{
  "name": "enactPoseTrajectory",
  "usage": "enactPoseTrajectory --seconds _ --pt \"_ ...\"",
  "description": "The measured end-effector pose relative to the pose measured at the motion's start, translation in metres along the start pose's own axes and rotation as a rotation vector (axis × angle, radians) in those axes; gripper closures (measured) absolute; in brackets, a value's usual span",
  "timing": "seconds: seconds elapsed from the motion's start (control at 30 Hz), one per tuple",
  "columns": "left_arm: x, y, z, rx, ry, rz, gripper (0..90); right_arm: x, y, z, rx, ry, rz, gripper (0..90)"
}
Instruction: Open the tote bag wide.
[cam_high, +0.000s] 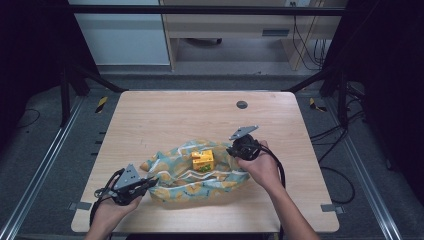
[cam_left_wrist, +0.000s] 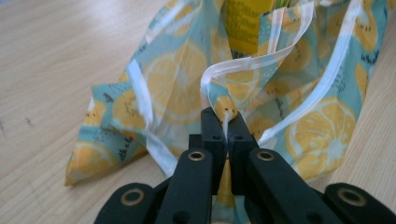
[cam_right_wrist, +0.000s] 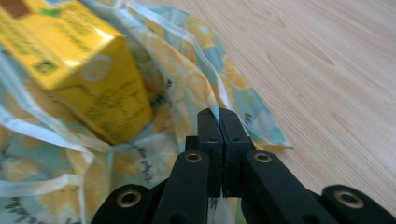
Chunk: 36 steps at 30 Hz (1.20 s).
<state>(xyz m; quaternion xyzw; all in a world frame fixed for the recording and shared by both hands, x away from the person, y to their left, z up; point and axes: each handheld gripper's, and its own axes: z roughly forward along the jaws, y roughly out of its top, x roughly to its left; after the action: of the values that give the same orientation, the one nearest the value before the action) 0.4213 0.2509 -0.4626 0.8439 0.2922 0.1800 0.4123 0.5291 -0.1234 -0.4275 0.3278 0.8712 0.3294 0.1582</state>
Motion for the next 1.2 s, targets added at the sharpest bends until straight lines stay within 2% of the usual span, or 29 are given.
enactPoseTrajectory --seconds 0.17,0.47,0.93,1.2 --pt "0.001 -0.003 0.007 0.064 -0.001 0.001 89.3 -0.011 -0.003 0.014 0.018 -0.012 0.044 89.9" --pt "0.002 -0.007 0.017 0.12 0.005 -0.01 89.3 -0.024 -0.006 0.031 0.027 -0.033 0.088 90.0" --pt "0.001 -0.008 0.023 0.146 -0.01 -0.01 89.5 -0.037 -0.011 0.048 0.029 -0.044 0.142 90.0" --pt "-0.003 -0.009 0.022 0.148 -0.014 -0.01 89.6 -0.036 -0.011 0.055 0.047 -0.052 0.141 90.0"
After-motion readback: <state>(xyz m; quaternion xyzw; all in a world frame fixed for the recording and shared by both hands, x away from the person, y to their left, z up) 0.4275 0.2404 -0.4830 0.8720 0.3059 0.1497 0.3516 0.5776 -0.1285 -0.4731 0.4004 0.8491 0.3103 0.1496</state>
